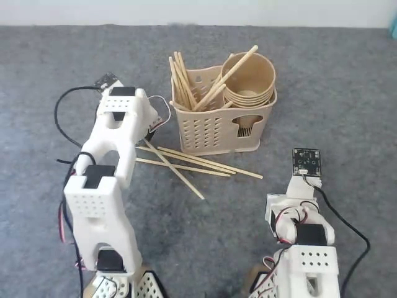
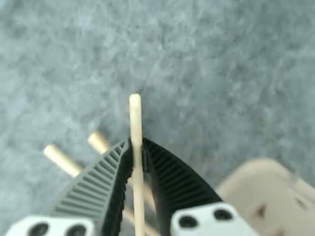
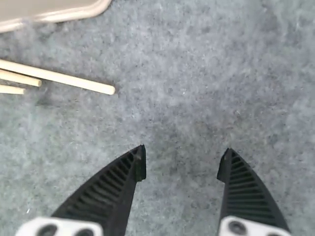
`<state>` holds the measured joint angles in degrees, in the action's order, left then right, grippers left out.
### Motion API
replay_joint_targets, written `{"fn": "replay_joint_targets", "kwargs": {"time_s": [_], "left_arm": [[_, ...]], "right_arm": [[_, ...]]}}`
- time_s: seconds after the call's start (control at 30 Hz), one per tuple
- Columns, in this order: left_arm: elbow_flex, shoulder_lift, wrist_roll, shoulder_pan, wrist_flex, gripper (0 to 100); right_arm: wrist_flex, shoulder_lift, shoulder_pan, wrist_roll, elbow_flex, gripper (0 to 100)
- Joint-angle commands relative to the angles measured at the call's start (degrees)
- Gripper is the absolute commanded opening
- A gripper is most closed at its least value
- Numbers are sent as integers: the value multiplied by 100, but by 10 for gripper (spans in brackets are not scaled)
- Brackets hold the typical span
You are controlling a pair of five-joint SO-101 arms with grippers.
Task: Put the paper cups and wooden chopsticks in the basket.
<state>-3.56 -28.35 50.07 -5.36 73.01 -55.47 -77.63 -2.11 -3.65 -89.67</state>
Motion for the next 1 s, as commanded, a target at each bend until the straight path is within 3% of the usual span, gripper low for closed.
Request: {"fn": "replay_joint_targets", "kwargs": {"time_s": [0.0,0.13,0.37,0.63,0.97], "left_arm": [[-119,1284,-325,-26,202,13],[321,2690,-659,-26,167,13],[1358,5618,-1864,-35,-211,13],[2554,8607,-2286,18,-2013,13],[2440,8862,-2295,35,-5081,13]], "right_arm": [[13,-136,75,35,141,246],[13,-136,75,35,141,246],[-31,-136,4,44,105,245],[-40,-136,-101,44,97,245],[-22,-136,-92,44,97,245]]}}
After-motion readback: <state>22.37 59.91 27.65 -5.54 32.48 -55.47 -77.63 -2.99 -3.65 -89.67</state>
